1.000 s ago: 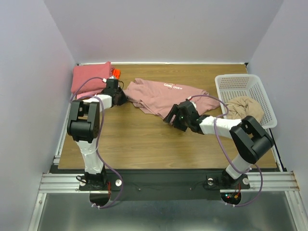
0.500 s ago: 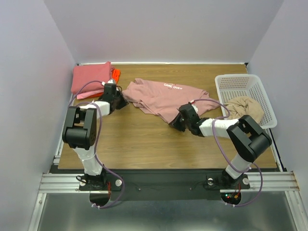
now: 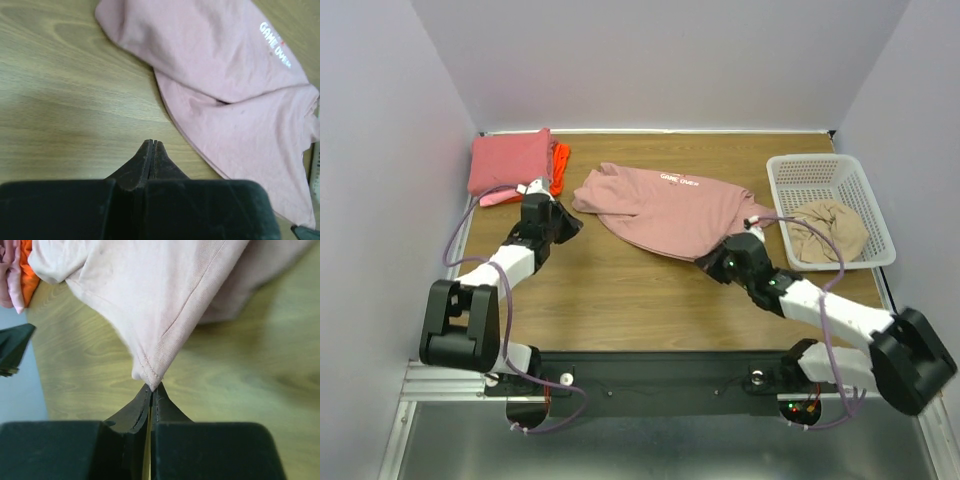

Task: Fold and stack the t-shirts
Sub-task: Flatten the tshirt out

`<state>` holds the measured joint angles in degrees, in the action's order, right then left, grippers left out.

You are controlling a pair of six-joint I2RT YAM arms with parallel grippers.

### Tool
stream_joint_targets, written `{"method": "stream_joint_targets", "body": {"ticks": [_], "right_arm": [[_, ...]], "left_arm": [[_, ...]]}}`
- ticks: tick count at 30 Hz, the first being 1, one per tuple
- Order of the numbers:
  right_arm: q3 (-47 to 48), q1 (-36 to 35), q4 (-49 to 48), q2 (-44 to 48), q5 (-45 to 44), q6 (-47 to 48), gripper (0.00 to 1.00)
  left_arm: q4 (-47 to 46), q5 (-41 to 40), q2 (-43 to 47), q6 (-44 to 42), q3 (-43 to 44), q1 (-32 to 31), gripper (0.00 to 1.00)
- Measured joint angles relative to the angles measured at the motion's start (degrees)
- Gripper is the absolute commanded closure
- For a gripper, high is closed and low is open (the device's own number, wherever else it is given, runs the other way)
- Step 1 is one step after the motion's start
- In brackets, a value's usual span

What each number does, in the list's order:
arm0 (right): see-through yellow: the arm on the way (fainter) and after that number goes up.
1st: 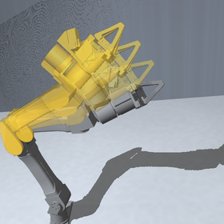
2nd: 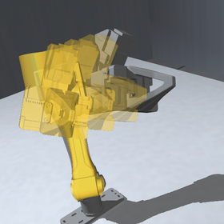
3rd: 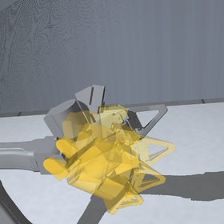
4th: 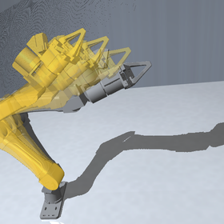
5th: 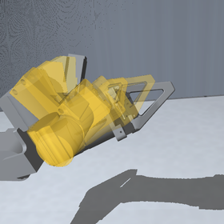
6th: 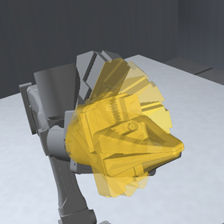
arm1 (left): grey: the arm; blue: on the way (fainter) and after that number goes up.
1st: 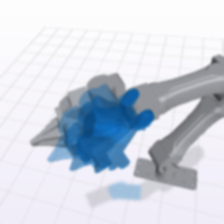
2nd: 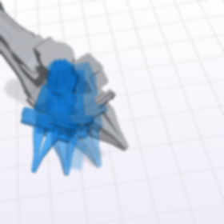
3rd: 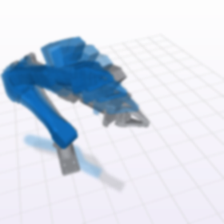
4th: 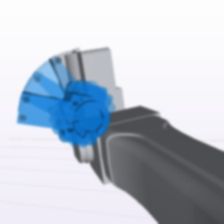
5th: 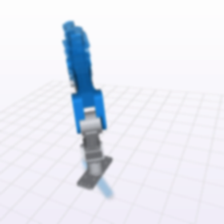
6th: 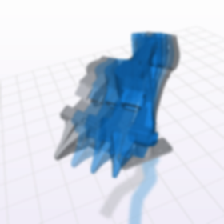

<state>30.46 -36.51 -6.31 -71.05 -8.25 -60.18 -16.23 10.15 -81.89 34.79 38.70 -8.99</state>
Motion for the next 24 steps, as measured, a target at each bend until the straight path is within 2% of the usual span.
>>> {"method": "stream_joint_targets", "body": {"ticks": [1,2,3,4,8,11,19,20,21,22,23,24], "right_arm": [[-0.92,0.00,1.62,2.49,-0.57,0.00,1.00],[-2.45,0.00,3.89,6.78,-1.49,0.00,0.99],[-3.58,0.00,5.95,9.99,-2.32,-0.02,1.00],[-4.63,0.00,8.85,13.77,-3.48,-0.04,1.00],[-5.81,0.00,20.39,24.85,-8.48,-0.24,1.00],[-5.81,0.00,25.22,28.74,-10.95,-0.26,1.00],[-5.81,0.00,30.84,24.79,-13.57,-0.20,1.00],[-5.81,0.00,31.04,24.57,-13.70,-0.15,1.00],[-5.81,0.00,31.39,24.48,-13.92,-0.04,1.00],[-5.81,0.00,31.56,24.50,-14.12,-0.04,1.00],[-5.81,0.00,31.65,24.59,-14.36,-0.04,1.00],[-5.81,0.00,31.71,24.72,-14.56,-0.04,1.00]], "left_arm": [[0.66,-0.59,1.09,0.13,-0.02,0.00,0.81],[1.18,-1.46,2.78,0.11,-0.02,-0.04,0.42],[1.53,-2.21,3.85,0.35,0.00,-0.07,0.29],[2.27,-3.26,4.70,-0.04,0.11,-0.09,0.02],[4.39,-5.49,4.48,-0.28,1.22,-0.24,0.02],[5.81,-5.68,0.85,-0.94,3.93,-0.26,0.01],[4.55,-1.92,-10.99,-1.75,7.67,-0.26,0.02],[4.26,-1.66,-12.57,-1.88,8.22,-0.26,0.05],[3.56,-1.07,-13.51,-1.97,9.49,-0.26,0.11],[3.26,-0.87,-14.27,-1.99,10.45,-0.26,0.22],[2.71,-0.13,-15.39,-1.97,11.54,-0.26,0.52],[2.08,0.44,-16.44,-2.36,12.44,-0.24,0.70]]}}
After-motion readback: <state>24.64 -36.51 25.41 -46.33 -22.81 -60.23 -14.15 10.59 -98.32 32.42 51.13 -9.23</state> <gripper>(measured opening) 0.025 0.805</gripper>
